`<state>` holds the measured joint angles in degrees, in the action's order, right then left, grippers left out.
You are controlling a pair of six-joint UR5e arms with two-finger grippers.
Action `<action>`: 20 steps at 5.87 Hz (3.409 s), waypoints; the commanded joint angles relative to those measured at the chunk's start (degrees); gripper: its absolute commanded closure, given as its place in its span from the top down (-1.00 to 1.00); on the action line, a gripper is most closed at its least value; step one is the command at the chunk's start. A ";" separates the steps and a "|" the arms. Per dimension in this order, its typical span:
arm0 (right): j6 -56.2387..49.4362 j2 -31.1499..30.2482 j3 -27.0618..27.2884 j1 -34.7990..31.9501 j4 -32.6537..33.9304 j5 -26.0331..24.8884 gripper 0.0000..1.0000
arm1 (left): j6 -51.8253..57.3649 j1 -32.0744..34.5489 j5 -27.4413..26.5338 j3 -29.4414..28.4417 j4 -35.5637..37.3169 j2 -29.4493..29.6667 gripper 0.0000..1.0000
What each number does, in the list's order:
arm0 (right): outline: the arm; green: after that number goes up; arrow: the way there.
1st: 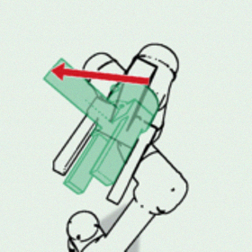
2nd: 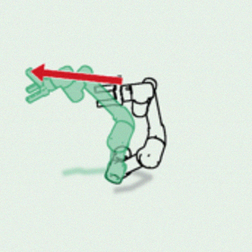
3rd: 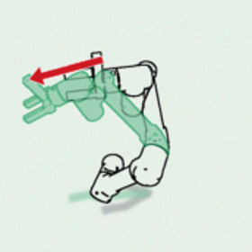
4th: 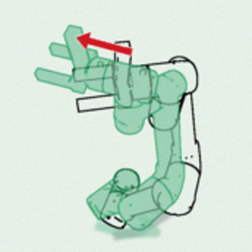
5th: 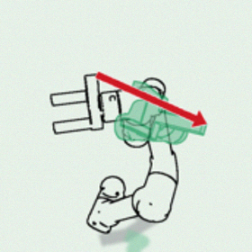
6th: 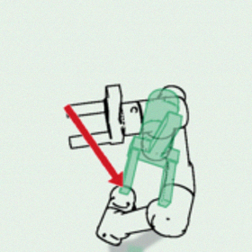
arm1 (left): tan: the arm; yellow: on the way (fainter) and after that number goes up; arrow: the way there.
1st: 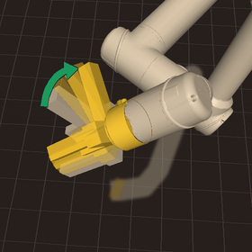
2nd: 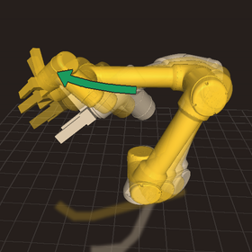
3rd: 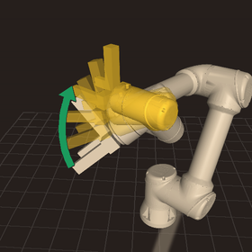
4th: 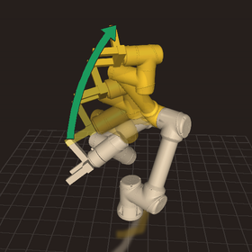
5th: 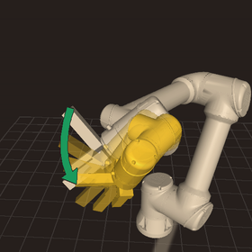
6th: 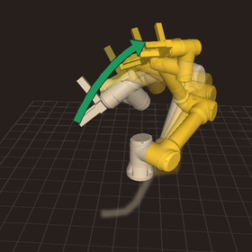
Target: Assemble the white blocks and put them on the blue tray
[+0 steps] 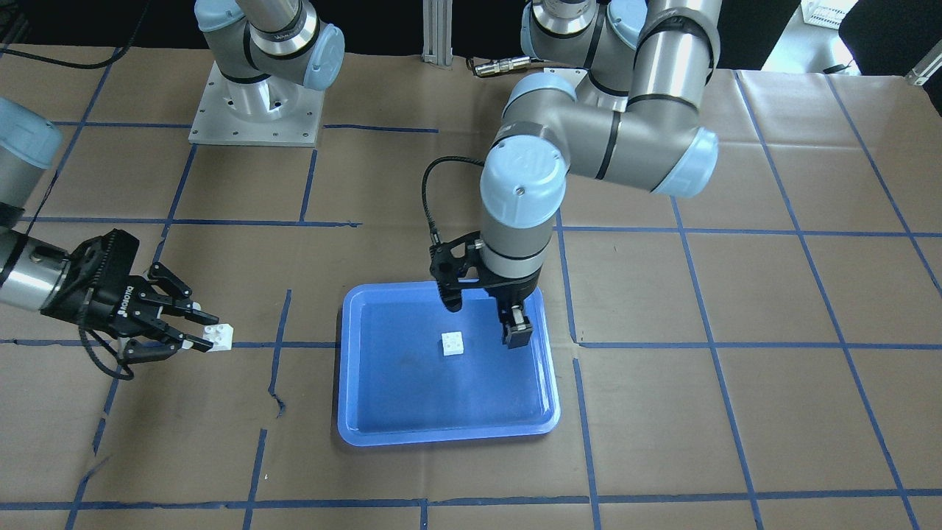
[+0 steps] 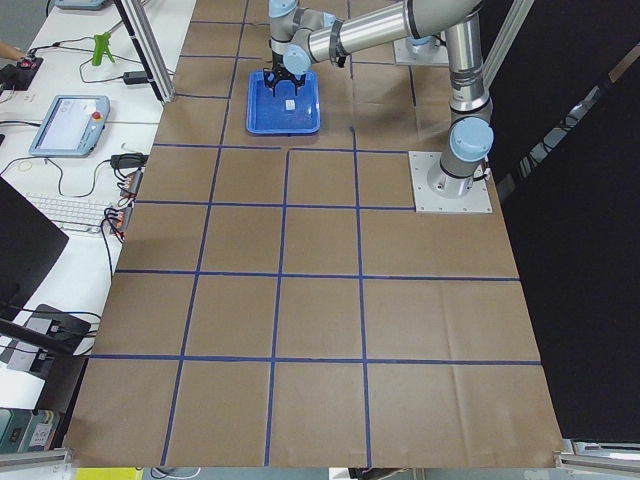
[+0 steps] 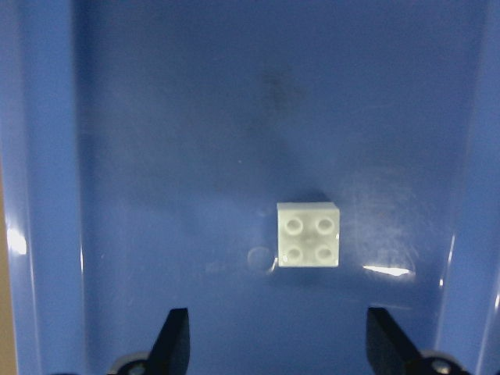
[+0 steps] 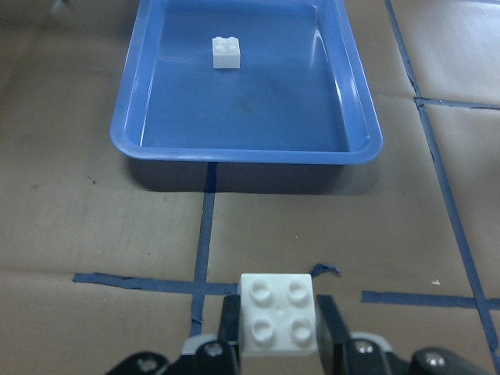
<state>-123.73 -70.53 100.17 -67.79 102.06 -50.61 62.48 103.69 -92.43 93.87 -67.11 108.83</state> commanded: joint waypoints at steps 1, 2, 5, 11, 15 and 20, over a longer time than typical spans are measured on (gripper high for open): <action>5.73 -0.13 1.95 -5.83 3.91 2.51 -0.49 | -7.42 -4.88 -0.56 -0.01 -11.41 -9.73 0.65; 12.48 -0.05 3.70 -10.30 11.25 2.62 -0.49 | -17.99 -6.47 -0.91 0.00 -15.47 -13.96 0.67; 37.00 2.92 9.15 -23.41 37.35 2.53 -0.49 | -36.41 -10.85 -1.71 -3.42 -18.66 -16.63 0.91; 42.60 10.50 10.65 -26.43 46.83 1.47 -0.48 | -59.49 -13.24 3.11 -4.75 -22.18 -18.83 0.98; 42.69 11.99 10.48 -26.69 48.14 1.91 -0.48 | -59.67 -13.43 2.95 -4.58 -22.36 -19.09 0.98; 44.18 12.26 10.22 -27.92 48.41 1.65 -0.48 | -59.67 -13.86 2.95 -4.58 -22.19 -19.10 0.98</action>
<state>-80.05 -58.28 110.41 -95.70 150.29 -48.93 2.81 90.07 -89.41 89.30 -89.32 89.70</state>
